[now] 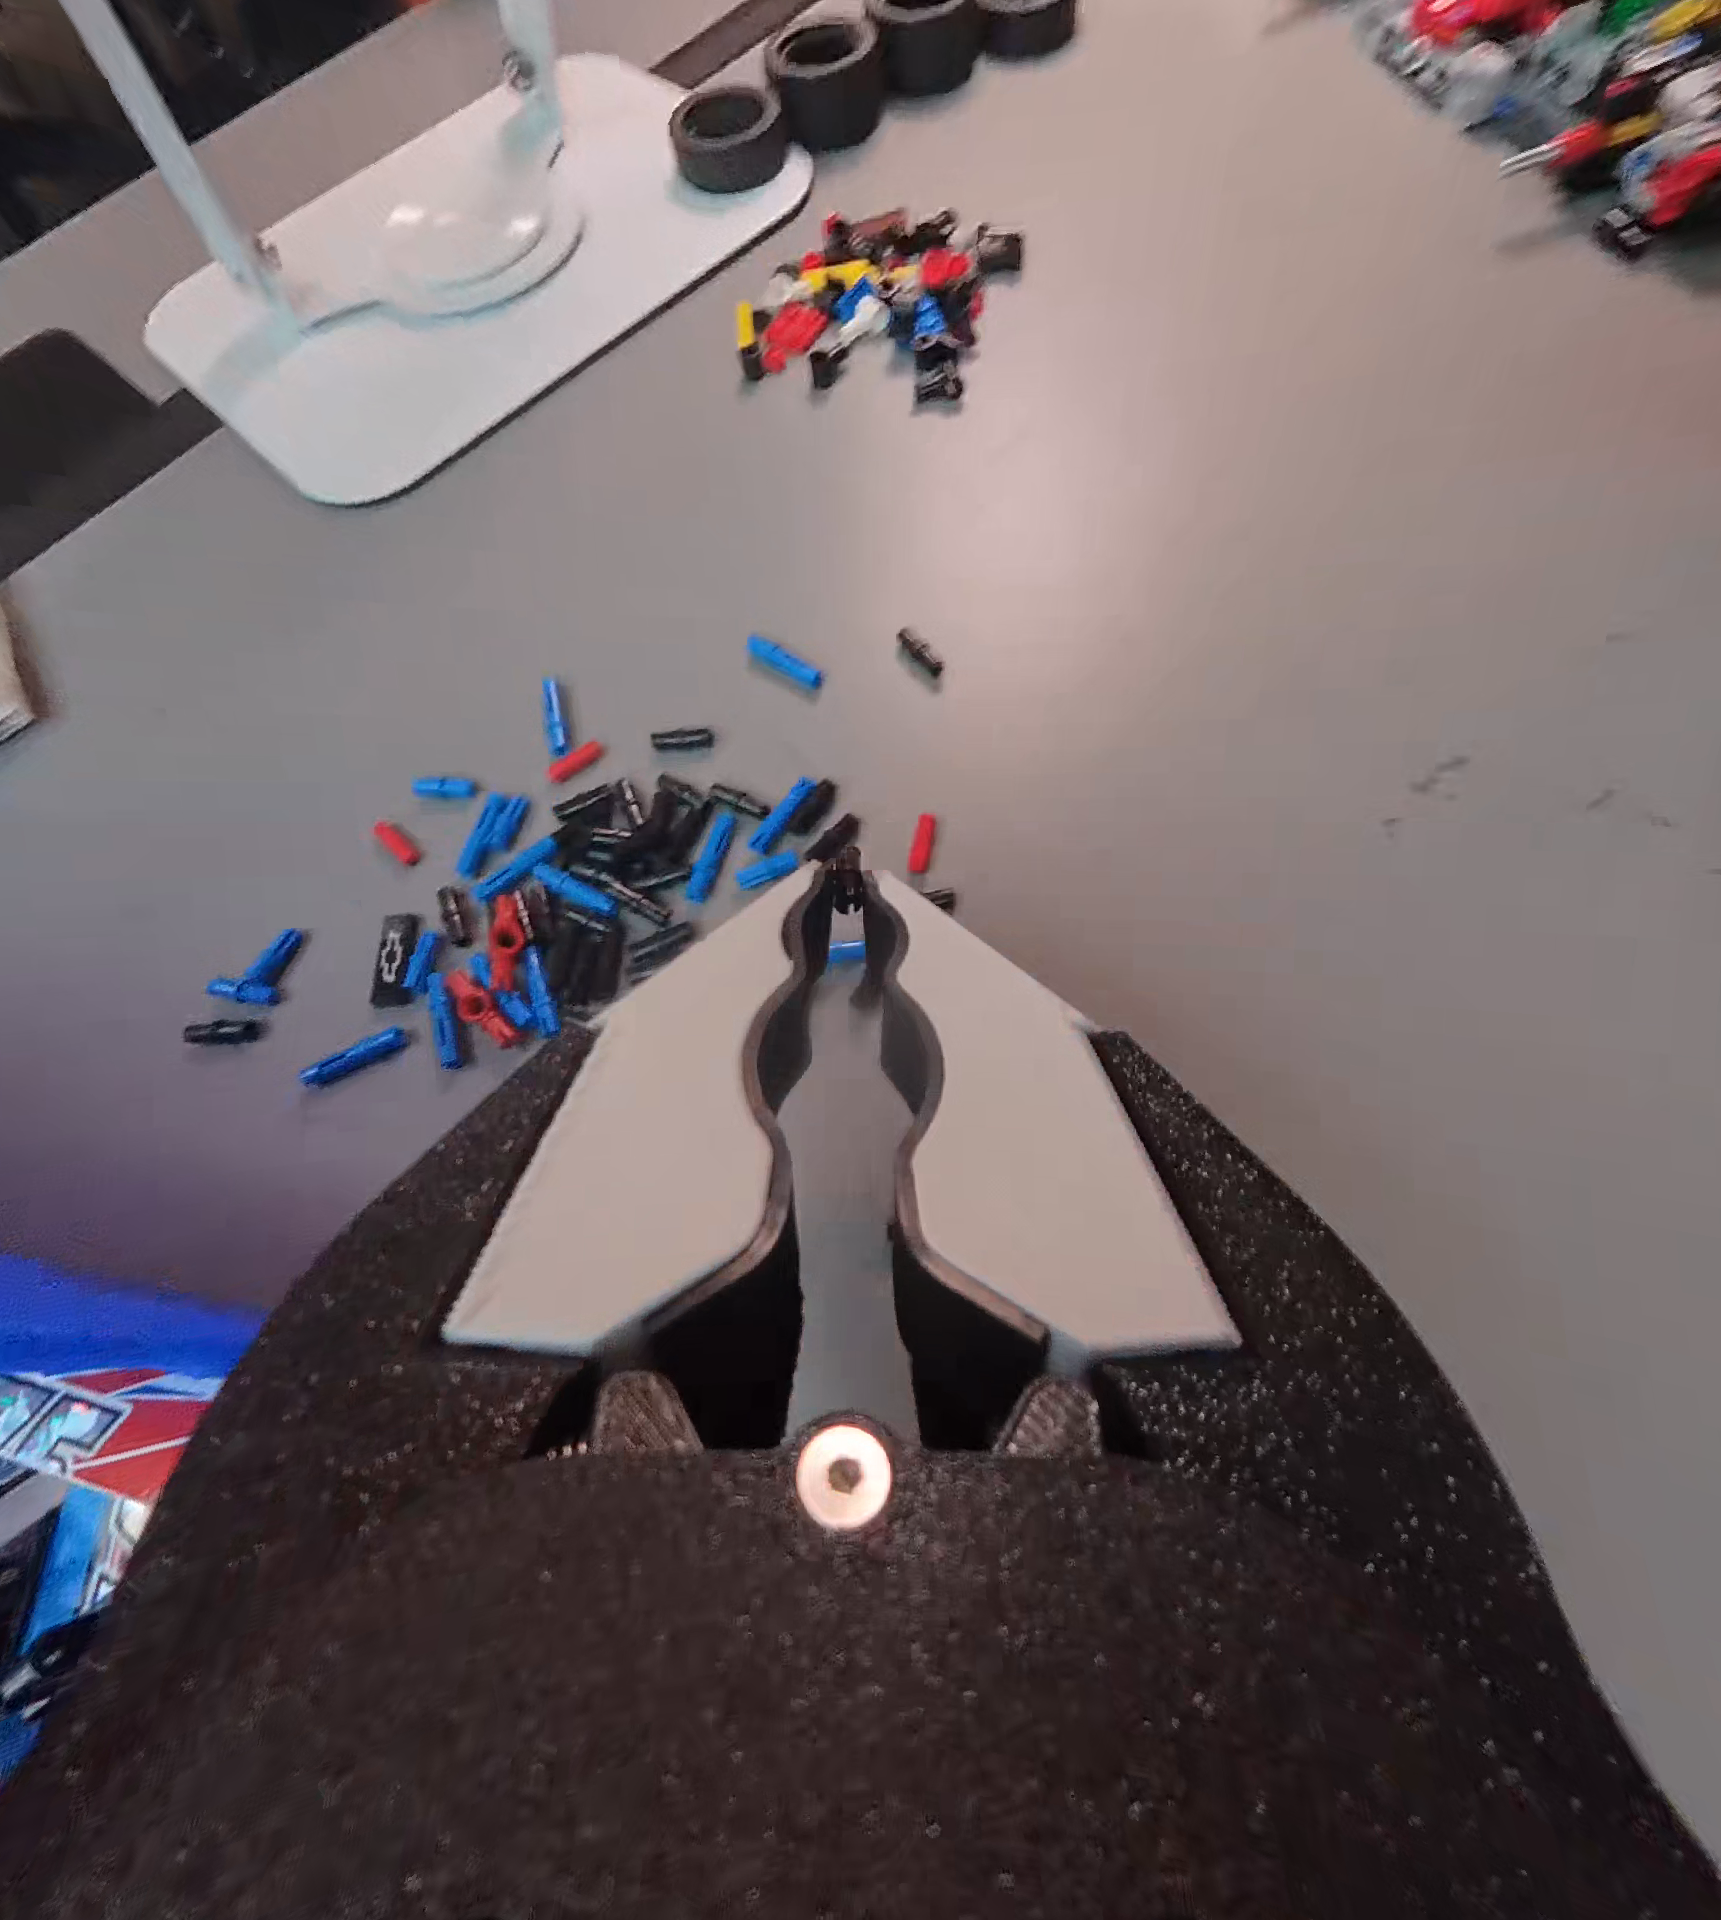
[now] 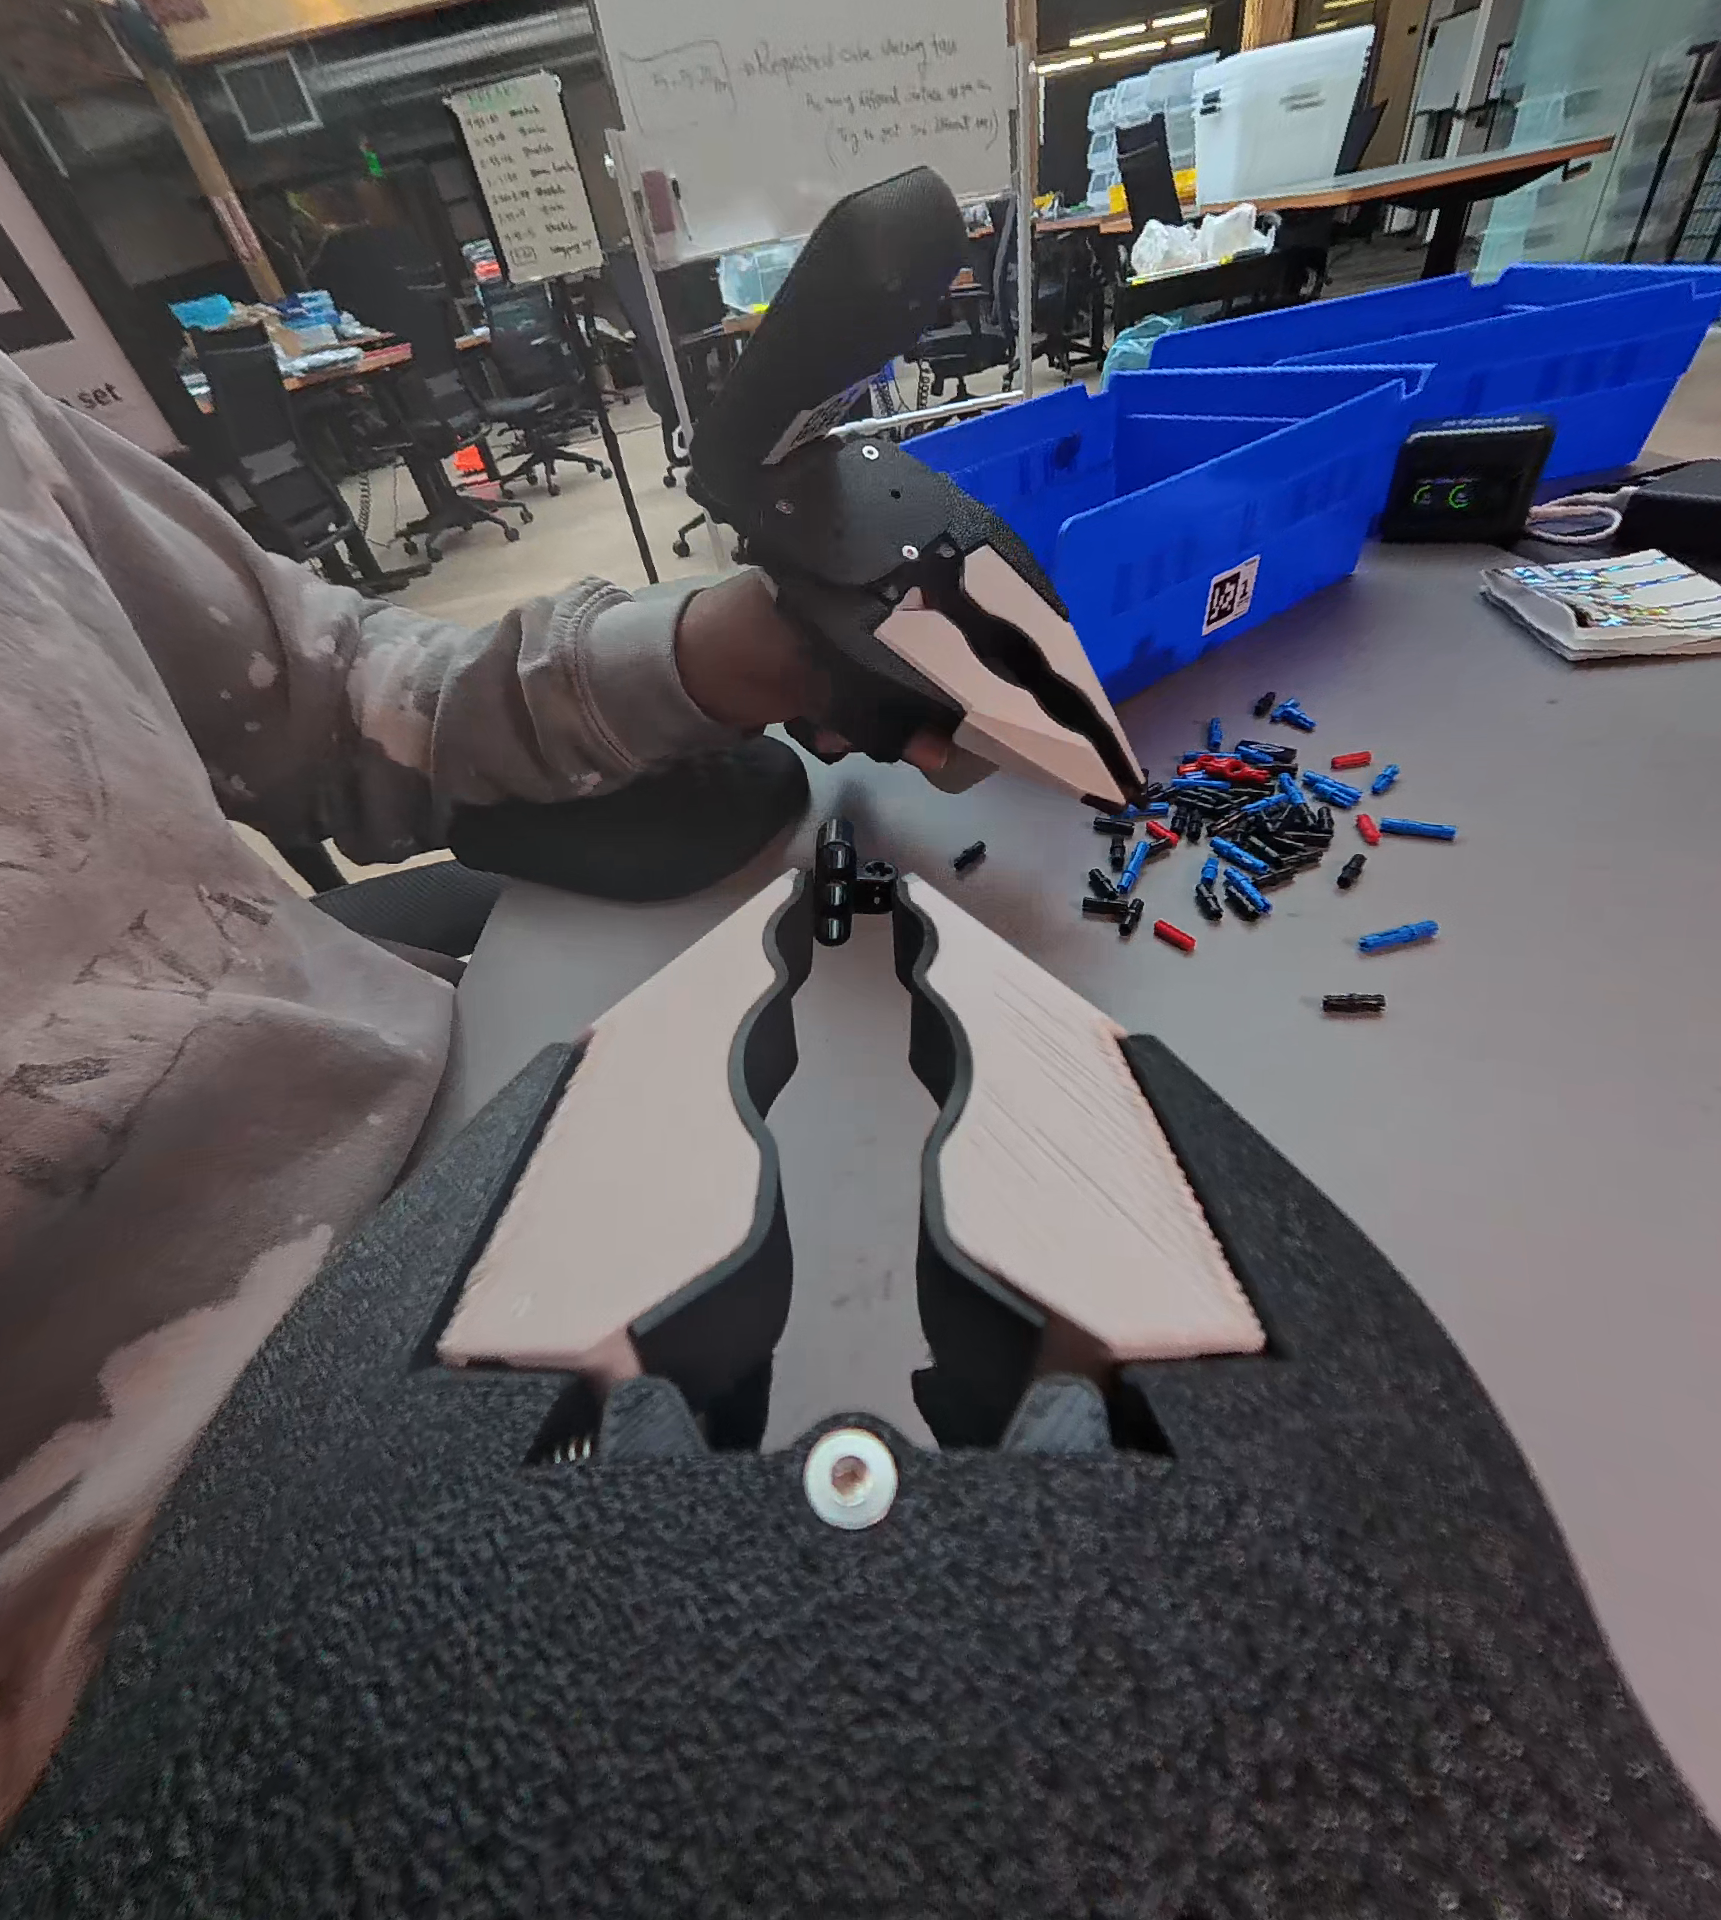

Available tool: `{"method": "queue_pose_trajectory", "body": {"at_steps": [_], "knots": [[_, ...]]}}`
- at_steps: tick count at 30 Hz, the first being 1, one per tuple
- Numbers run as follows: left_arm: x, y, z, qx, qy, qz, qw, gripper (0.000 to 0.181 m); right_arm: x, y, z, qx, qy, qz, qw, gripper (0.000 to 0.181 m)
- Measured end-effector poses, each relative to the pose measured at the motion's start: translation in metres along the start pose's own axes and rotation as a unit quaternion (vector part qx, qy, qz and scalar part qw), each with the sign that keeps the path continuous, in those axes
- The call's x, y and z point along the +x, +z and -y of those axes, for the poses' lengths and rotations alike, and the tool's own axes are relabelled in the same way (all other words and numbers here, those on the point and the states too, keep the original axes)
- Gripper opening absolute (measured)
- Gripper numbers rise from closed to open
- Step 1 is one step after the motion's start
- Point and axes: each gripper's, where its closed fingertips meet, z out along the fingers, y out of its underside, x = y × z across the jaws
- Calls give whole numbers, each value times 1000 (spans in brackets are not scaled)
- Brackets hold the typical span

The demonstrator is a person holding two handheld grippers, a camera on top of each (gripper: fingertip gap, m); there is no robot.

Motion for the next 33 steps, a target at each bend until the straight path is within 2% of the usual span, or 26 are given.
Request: {"method": "queue_pose_trajectory", "body": {"at_steps": [2, 3, 6, 9, 12, 15, 17, 21, 25, 31, 33], "knots": [[-10, 7, -6, -19, 1, 29, 999, 4, 2, 4, -5, -6, 0, -10, 1000, 14], [-11, 9, -6, -20, 1, 34, 999, 11, 4, 5, -6, -8, -4, -18, 1000, 14], [0, 6, 7, 17, -1, 18, 1000, 28, 9, 7, -15, -28, -42, -50, 997, 15], [38, -6, 32, 91, -27, -95, 991, 34, 12, 12, -19, -51, -116, -87, 988, 15], [86, -27, 50, 138, -77, -260, 952, 36, 12, 17, -21, -65, -179, -114, 975, 15], [113, -37, 55, 133, -126, -357, 916, 36, 11, 23, -20, -77, -238, -139, 958, 15], [123, -39, 55, 123, -134, -385, 905, 32, 11, 26, -21, -88, -272, -156, 946, 15], [123, -36, 55, 117, -138, -379, 907, 13, 11, 30, -19, -101, -318, -179, 926, 15], [118, -38, 55, 122, -134, -373, 910, 8, 13, 29, -15, -102, -342, -201, 912, 15], [118, -46, 60, 141, -89, -350, 922, 6, 9, 29, -6, -75, -337, -202, 916, 16], [113, -50, 63, 154, -77, -333, 927, 5, 10, 27, -5, -71, -325, -202, 921, 25]]}}
